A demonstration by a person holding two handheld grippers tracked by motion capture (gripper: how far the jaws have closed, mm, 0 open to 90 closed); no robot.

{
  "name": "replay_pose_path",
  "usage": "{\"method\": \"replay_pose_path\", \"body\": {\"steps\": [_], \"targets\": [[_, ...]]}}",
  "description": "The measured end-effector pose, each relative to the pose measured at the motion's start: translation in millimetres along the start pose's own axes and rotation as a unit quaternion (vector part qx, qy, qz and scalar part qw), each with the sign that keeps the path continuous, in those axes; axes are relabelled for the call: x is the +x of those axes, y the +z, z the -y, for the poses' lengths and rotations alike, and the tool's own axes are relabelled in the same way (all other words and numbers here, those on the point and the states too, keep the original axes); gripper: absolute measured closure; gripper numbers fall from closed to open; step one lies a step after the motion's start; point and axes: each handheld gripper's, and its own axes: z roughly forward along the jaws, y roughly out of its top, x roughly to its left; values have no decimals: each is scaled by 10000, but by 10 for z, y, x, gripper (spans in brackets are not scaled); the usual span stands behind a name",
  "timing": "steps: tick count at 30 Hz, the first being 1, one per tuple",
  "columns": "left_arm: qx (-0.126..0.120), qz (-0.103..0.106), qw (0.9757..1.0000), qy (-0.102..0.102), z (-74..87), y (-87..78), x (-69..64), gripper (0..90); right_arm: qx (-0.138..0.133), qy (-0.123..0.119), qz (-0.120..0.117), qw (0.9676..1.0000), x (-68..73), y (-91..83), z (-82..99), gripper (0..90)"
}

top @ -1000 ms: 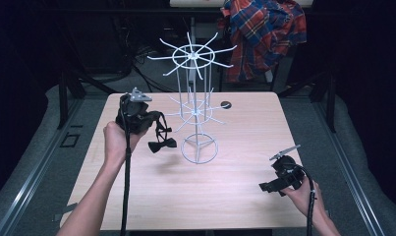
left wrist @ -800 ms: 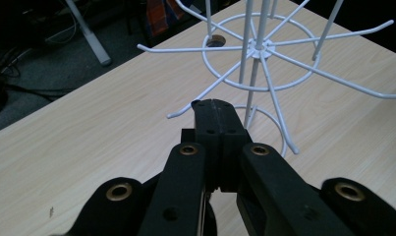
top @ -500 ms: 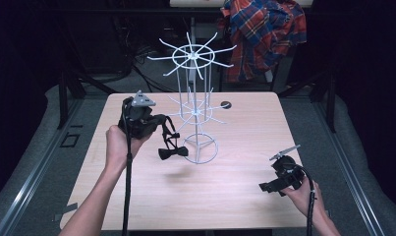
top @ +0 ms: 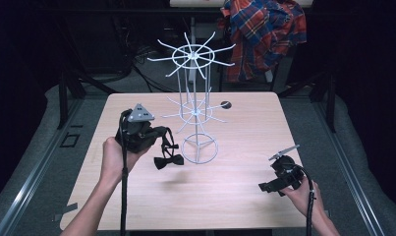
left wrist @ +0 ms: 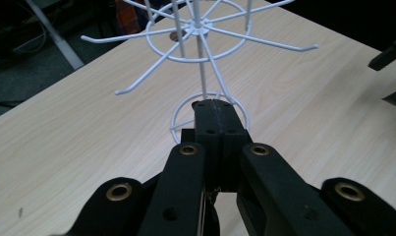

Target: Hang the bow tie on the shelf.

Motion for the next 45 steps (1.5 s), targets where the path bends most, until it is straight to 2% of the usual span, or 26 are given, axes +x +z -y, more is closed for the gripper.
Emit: {"method": "replay_pose_path", "body": {"steps": [5, 10, 12, 20, 26, 30, 40, 45], "targets": [[-23, 147, 9998, 116, -24, -13, -74, 900, -77, 32, -6, 10000, 10, 11, -6, 146], [-6, 235, 9995, 190, -65, 51, -129, 900, -68, 27, -38, 10000, 16, 18, -14, 146], [10, 234, 9995, 214, -90, 80, -129, 900, 6, -21, -1, 10000, 5, 8, -19, 146], [172, 90, 9996, 229, -195, 236, -66, 900, -110, 46, -76, 9999, 11, 12, -11, 146], [320, 8, 9991, 264, -224, 344, -16, 900, -121, 39, -39, 9999, 17, 7, -9, 146], [354, 2, 9992, 202, -216, 398, 18, 900, -76, 27, -60, 10000, 11, 6, -6, 146], [387, 94, 9990, -188, -129, 514, 127, 900, -54, 26, -72, 10000, 11, -5, -1, 146], [263, 161, 9986, -421, -84, 522, 183, 900, -36, -7, -6, 10000, 9, -9, -1, 146]]}}
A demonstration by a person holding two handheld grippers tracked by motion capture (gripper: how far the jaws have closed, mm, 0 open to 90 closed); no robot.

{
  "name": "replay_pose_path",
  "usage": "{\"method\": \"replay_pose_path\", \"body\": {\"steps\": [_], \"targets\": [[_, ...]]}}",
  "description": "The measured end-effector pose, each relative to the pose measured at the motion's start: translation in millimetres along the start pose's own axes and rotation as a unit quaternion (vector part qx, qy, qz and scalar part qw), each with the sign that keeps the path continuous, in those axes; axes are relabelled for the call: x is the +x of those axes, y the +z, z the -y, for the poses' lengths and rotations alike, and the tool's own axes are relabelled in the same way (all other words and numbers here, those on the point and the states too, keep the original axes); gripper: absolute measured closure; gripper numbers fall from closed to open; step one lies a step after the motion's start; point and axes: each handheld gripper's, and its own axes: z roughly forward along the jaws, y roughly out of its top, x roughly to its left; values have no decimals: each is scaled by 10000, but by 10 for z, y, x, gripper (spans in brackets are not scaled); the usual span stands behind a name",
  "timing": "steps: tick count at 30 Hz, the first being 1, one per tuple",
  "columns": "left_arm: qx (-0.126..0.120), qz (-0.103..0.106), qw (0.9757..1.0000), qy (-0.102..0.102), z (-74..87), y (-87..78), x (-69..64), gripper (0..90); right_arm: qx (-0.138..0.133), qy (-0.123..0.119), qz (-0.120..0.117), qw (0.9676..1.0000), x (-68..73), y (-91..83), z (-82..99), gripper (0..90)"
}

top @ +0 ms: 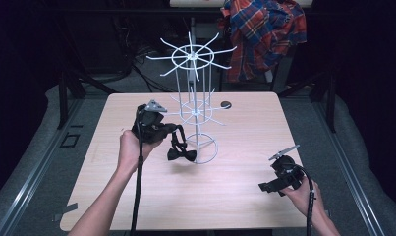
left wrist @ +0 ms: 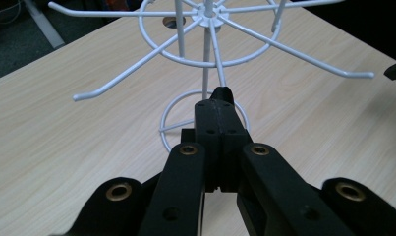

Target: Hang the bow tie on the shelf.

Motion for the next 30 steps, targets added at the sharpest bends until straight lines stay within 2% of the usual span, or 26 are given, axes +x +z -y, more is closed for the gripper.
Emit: {"method": "replay_pose_path", "body": {"steps": [8, 10, 12, 18, 19, 20, 23, 25, 26, 27, 29, 30], "targets": [[-92, -48, 9999, -134, 43, -17, 52, 900, 17, 8, 11, 10000, 4, -2, -4, 146], [-129, -19, 9998, -181, 54, -14, 62, 899, 6, 8, -45, 10000, 5, 6, -3, 146], [-123, -6, 9997, -208, 65, -16, 70, 892, 16, 9, -2, 10000, 5, 0, -3, 146], [-123, 4, 9996, -266, 106, -42, 108, 834, -34, 31, -29, 10000, 4, 9, -1, 145], [-127, 7, 9995, -276, 113, -47, 113, 824, 43, -29, 37, 10000, 0, -4, -7, 145], [-128, -31, 9995, -292, 122, -52, 117, 803, -24, 3, -37, 10000, 3, 11, -3, 145], [-122, -85, 9991, -397, 150, -74, 129, 710, 11, -6, -17, 10000, 2, 1, -5, 146], [-118, -200, 9987, -457, 173, -97, 134, 612, 32, 2, -8, 10000, 3, 1, -4, 145], [-88, -231, 9986, -466, 187, -114, 141, 555, 82, -26, 89, 9999, 2, -13, -7, 145], [-68, -220, 9985, -496, 205, -129, 150, 512, 76, -30, 89, 9999, 2, -14, -8, 144], [-58, -203, 9984, -516, 246, -163, 155, 407, -122, 21, -27, 9999, 11, -8, -3, 142], [-53, -189, 9985, -507, 267, -183, 152, 380, -162, -15, 35, 9999, 11, -24, -4, 139]]}}
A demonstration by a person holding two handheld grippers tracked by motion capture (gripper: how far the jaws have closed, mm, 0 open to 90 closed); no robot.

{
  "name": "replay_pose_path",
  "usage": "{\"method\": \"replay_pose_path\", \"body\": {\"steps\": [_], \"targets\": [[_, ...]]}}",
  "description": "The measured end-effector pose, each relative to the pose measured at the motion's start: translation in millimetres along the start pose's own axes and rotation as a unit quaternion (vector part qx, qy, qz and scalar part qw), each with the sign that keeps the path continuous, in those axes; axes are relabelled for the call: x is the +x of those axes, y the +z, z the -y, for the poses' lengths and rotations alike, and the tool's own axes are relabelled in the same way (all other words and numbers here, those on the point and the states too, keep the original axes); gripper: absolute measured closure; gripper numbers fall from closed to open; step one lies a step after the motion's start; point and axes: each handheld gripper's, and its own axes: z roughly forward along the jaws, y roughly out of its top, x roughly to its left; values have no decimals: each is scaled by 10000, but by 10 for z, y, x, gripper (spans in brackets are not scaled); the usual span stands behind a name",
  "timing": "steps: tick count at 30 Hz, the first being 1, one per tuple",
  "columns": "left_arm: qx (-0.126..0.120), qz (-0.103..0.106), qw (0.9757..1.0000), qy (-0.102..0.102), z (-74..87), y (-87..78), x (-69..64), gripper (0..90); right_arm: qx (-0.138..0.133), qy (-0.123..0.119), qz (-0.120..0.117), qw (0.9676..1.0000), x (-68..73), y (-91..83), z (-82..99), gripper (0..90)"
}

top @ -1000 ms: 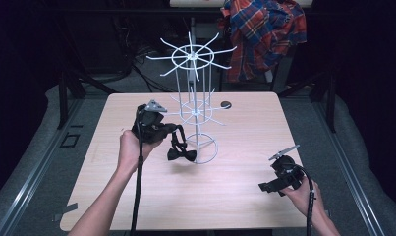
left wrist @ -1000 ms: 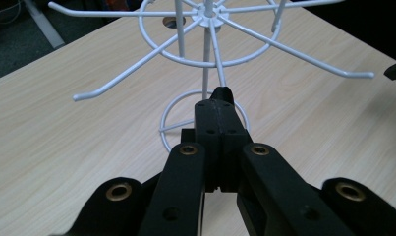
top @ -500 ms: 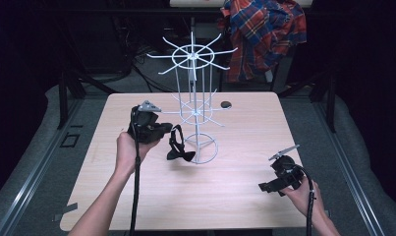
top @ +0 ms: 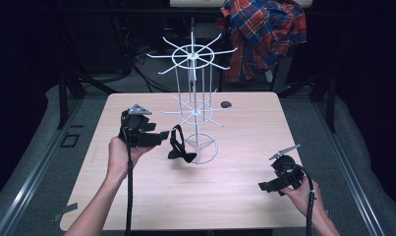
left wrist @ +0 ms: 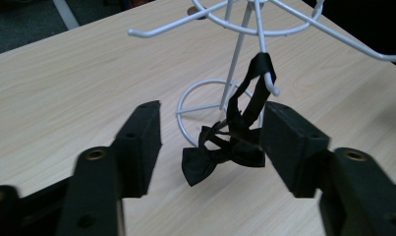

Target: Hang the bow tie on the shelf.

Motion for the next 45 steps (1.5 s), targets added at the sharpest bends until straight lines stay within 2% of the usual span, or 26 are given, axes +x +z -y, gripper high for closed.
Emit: {"method": "replay_pose_path", "body": {"steps": [1, 2, 4, 8, 11, 16, 18, 25, 34, 39, 42, 43, 44, 45], "targets": [[-17, -5, 10000, 27, 22, -19, 0, 348, -12, -27, 54, 10000, 2, -25, -7, 137], [-16, 9, 10000, 40, 44, -43, -1, 319, -146, 31, -25, 9999, 15, -15, -1, 134], [-24, -22, 10000, 66, 88, -87, -13, 276, -124, -46, -25, 9999, 13, -30, -5, 128], [9, -91, 9998, 153, 181, -181, -18, 203, -85, -31, -43, 9999, 17, -23, -9, 118], [16, -219, 9996, 186, 257, -245, -16, 177, -101, -56, 10, 9999, 16, -28, -8, 118], [80, -328, 9994, 94, 418, -335, 23, 155, -75, -59, -14, 10000, 17, -30, -9, 111], [129, -356, 9993, 57, 489, -367, 48, 150, -144, -14, -74, 9999, 21, -29, -8, 109], [259, -516, 9982, -130, 723, -433, 121, 111, -38, -30, -74, 10000, 10, -20, -12, 102], [626, -703, 9954, -181, 1004, -399, 135, 20, -165, 12, -46, 9999, 17, -27, -9, 102], [833, -677, 9939, -251, 1160, -335, 113, 2, -122, 16, -59, 9999, 22, -23, -13, 102], [937, -698, 9927, -286, 1249, -258, 116, 1, -49, -68, -23, 10000, 12, -16, -15, 104], [1036, -688, 9920, -226, 1280, -225, 124, 1, -75, -26, -44, 10000, 19, -8, -14, 104], [1131, -638, 9913, -209, 1316, -185, 130, 1, -27, -61, -10, 10000, 14, -3, -14, 105], [1215, -551, 9907, -249, 1354, -141, 141, 0, -46, -42, -72, 10000, 16, 3, -14, 105]]}}
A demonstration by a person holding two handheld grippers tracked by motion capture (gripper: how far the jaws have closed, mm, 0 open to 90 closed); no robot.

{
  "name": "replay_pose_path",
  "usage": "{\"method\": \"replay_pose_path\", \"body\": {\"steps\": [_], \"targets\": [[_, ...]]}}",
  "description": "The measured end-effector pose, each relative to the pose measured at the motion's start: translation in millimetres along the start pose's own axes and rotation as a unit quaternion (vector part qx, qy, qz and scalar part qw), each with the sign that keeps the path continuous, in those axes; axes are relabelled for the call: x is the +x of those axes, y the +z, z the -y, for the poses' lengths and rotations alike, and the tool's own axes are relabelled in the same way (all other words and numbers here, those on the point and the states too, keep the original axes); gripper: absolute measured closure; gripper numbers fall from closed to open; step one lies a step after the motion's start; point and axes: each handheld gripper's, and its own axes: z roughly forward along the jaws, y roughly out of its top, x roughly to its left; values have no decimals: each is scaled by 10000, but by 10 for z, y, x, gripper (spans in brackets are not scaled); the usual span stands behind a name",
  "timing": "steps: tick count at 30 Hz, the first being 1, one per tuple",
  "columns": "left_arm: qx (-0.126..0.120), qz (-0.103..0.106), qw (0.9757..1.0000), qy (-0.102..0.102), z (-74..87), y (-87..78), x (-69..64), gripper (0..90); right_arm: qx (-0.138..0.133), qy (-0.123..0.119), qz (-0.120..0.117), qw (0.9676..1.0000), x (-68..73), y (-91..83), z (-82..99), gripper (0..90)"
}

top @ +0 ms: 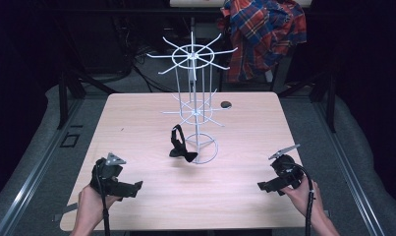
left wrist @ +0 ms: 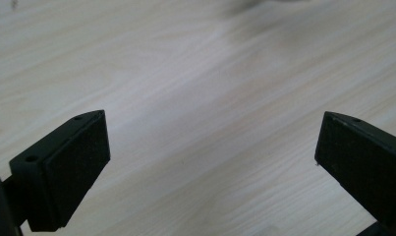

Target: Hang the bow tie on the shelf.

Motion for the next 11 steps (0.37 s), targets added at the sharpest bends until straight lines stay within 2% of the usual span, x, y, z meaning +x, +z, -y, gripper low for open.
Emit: {"method": "replay_pose_path", "body": {"steps": [2, 4, 5, 7, 8, 10, 11], "targets": [[200, 82, 9998, 1, 33, 100, 24, 0, -8, -7, 7, 10000, 1, 1, 0, 106], [344, 30, 9994, 49, 57, 190, 62, 0, 35, -65, 59, 10000, -2, 3, -8, 106], [411, 16, 9991, 35, 72, 235, 87, 0, -37, -11, 82, 10000, 8, 16, -3, 107], [588, 37, 9983, 21, 101, 311, 148, 0, 79, -102, 68, 9999, -5, 20, -14, 106], [658, 36, 9978, 26, 112, 339, 181, 0, 68, -55, 35, 10000, 2, 31, -15, 107], [726, 45, 9973, -5, 125, 374, 241, 0, 106, -109, 106, 9998, 3, 42, -17, 106], [739, 35, 9972, -35, 127, 384, 265, 0, 82, -102, 68, 9999, 6, 47, -17, 107]]}}
